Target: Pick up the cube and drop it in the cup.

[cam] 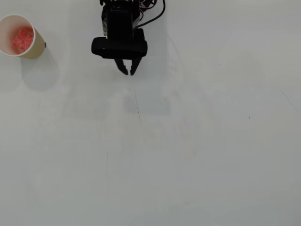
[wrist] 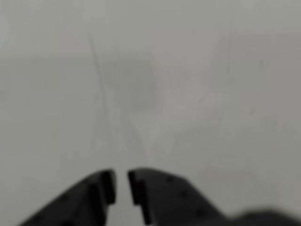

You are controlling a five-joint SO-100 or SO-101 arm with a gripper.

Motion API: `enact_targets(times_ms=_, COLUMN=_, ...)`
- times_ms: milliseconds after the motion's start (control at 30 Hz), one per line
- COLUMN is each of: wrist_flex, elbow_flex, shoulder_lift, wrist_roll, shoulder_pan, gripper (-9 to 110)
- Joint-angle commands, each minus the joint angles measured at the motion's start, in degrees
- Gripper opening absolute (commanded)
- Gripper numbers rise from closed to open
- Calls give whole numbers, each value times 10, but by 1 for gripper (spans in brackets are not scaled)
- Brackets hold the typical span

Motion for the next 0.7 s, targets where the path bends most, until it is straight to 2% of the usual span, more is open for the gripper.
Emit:
enact_targets(times_ms=0, wrist_flex=62, elbow_flex=-11, shoulder_lift=26, wrist_roll=-6, shoulder_pan=-20, gripper=0)
enact_targets(times_ms=400, wrist_flex=124, elbow_flex=57, shoulder_lift=41, wrist_roll=0, shoulder_pan=-14, gripper=0)
enact_targets(times_ms=667, wrist_flex=112, elbow_flex=62, shoulder_lift=41, wrist_roll=4, shoulder_pan=-32, gripper=0)
